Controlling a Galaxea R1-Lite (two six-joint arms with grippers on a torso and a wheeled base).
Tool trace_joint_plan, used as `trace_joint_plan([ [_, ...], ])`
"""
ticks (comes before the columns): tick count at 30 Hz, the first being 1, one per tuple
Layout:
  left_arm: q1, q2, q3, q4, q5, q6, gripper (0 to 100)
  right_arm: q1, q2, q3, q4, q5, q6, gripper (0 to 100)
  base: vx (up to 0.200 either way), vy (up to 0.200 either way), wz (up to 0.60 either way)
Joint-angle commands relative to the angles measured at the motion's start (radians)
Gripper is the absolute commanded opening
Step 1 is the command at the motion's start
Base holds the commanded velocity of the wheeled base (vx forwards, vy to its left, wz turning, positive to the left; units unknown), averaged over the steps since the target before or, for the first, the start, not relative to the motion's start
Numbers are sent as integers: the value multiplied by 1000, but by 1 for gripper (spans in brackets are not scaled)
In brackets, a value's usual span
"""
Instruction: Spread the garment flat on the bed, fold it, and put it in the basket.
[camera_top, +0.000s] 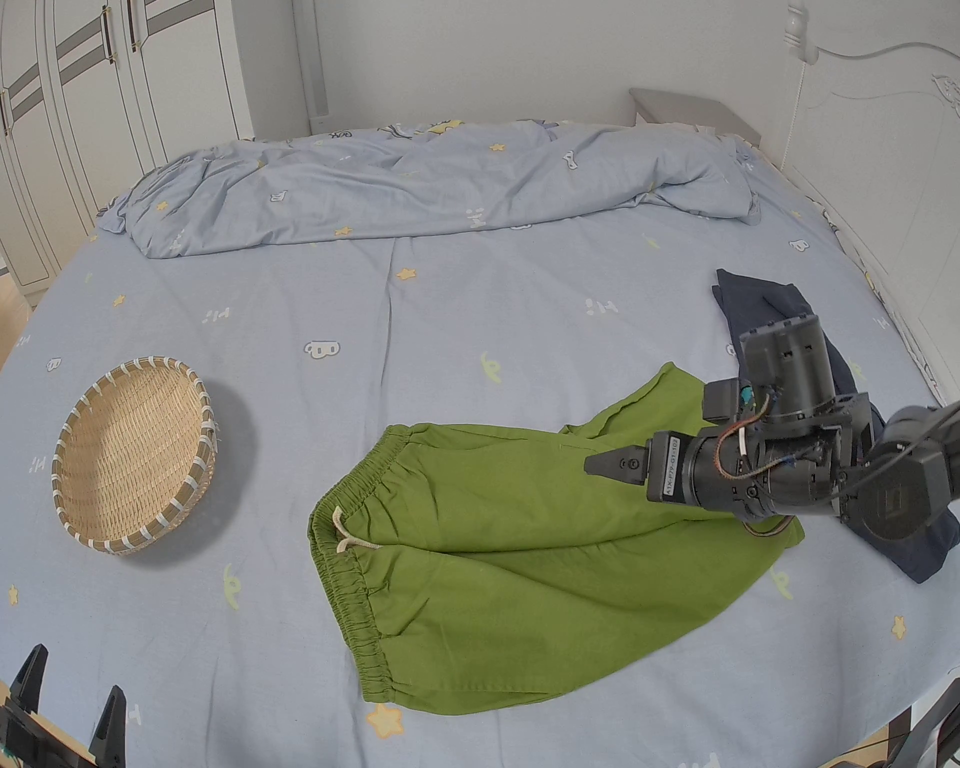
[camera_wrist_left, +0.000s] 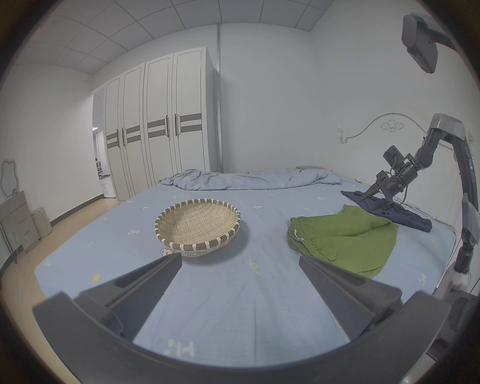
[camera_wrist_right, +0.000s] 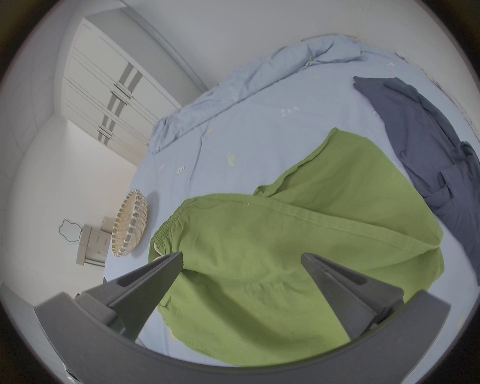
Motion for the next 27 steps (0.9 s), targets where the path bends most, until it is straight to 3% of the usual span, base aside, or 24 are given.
trace_joint_plan([
  [1,0,-15,18,-4,-2,1,100,-35,-47,165,-149,9,-4,100,0,0,0],
  [3,0,2,-44,-34,-7,-34,100,-35,-47,176,-171,11,-6,100,0,0,0],
  [5,-38,91,-369,-91,10,-235,100,-34,-45,181,-174,11,-6,100,0,0,0],
  [6,-51,163,-579,-47,2,-333,100,-35,-45,184,-174,11,-4,100,0,0,0],
  [7,-51,177,-613,-27,1,-336,100,-35,-45,185,-174,11,-4,100,0,0,0],
  [8,-54,251,-706,87,-27,-333,100,-35,-47,188,-174,8,-6,100,0,0,0],
  [9,-61,286,-725,141,-50,-330,100,-35,-47,188,-174,5,-6,100,0,0,0],
  [10,-75,370,-725,257,-137,-339,100,-46,-49,190,-171,0,-6,100,0,0,0],
  [11,-80,400,-717,291,-171,-344,100,-57,-49,193,-169,0,-7,100,0,0,0],
  [12,-95,484,-676,335,-254,-354,100,-83,-49,204,-171,-3,-15,100,0,0,0],
  [13,-95,484,-676,335,-254,-354,100,-83,-49,204,-171,-3,-15,100,0,0,0],
  [16,-107,739,-627,291,-372,-373,100,-146,-47,194,-177,0,-16,100,0,0,0],
  [20,-123,995,-662,165,-367,-356,100,-195,-68,185,-175,17,-10,100,0,0,0],
  [22,-123,995,-662,165,-367,-356,100,-195,-68,185,-175,17,-10,100,0,0,0],
  [23,-160,1177,-699,95,-374,-376,100,-185,-133,197,-160,89,-13,100,0,0,0],
  [26,-178,1288,-693,73,-375,-385,100,-173,-174,202,-126,146,-15,100,0,0,0],
  [27,-202,1406,-676,62,-384,-385,100,-169,-211,197,-56,169,-15,100,0,0,0],
])
